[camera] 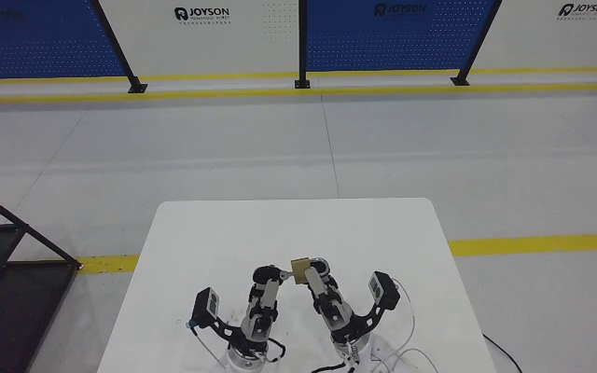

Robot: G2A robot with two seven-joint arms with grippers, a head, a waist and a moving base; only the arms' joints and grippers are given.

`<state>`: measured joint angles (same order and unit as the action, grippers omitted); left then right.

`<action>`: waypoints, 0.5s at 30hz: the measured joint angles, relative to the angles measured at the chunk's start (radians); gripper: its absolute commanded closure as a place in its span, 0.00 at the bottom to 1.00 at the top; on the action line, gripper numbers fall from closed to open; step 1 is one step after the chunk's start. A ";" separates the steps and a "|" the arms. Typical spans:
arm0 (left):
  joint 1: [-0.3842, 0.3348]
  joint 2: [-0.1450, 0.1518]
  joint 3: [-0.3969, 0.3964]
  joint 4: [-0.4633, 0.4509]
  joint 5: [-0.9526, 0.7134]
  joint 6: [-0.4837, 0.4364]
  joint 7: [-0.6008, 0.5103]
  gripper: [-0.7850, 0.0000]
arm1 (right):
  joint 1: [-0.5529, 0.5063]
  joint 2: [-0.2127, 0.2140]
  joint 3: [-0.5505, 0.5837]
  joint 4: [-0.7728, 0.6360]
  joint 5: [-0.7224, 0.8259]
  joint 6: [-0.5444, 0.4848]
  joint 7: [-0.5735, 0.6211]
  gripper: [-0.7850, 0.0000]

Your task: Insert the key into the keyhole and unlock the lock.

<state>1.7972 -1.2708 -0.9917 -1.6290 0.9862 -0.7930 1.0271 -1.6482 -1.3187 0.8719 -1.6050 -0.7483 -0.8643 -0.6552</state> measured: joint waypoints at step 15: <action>-0.002 -0.002 0.000 0.003 0.016 -0.009 -0.009 0.85 | -0.007 -0.005 0.010 -0.004 0.011 0.007 0.037 1.00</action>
<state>1.7954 -1.2730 -0.9915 -1.6258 1.0024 -0.8018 1.0182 -1.6552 -1.3232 0.8820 -1.6087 -0.7373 -0.8577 -0.6183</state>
